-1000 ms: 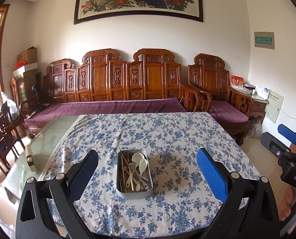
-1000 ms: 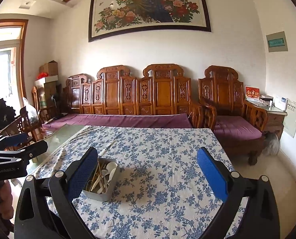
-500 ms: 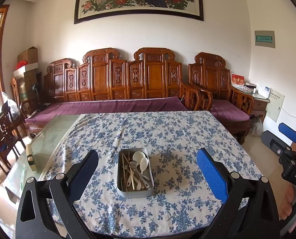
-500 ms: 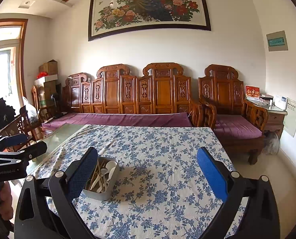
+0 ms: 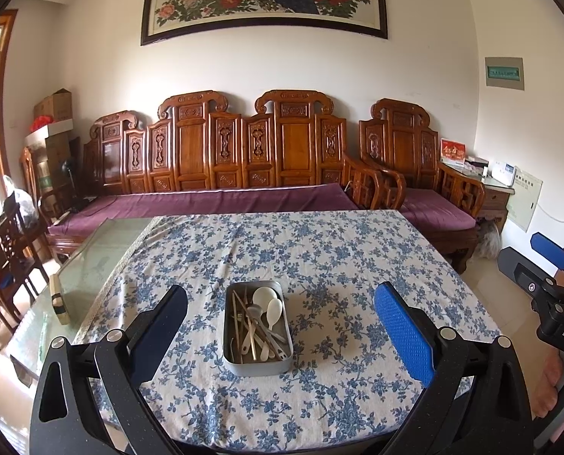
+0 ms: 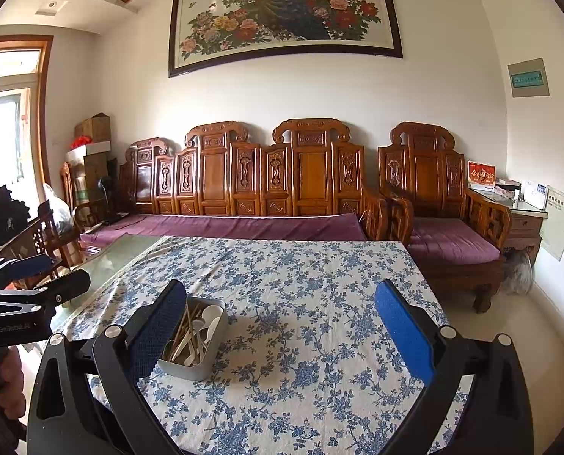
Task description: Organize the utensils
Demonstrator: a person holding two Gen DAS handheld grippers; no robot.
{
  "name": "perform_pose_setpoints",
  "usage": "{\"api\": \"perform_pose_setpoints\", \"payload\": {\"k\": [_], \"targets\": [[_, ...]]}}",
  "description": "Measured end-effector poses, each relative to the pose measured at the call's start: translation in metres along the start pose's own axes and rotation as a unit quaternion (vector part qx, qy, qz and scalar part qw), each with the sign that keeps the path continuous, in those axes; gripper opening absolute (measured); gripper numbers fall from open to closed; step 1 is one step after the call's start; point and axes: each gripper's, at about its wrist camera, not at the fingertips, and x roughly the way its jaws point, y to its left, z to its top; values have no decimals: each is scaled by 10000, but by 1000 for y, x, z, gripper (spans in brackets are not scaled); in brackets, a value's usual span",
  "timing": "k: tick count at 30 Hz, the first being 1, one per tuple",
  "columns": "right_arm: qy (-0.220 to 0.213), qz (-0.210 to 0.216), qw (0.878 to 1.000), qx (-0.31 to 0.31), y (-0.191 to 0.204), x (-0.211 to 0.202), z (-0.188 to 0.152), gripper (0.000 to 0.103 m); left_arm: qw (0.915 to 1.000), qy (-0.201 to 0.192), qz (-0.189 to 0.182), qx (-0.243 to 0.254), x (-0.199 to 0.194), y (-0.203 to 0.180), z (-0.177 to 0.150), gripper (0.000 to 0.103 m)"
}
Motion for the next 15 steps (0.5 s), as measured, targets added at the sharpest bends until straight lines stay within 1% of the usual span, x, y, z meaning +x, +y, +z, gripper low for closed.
{"api": "perform_pose_setpoints", "payload": {"k": [15], "targets": [[21, 7, 10000, 0, 0, 2, -2, 100, 10000, -40, 17, 32, -2, -2, -1, 95]]}}
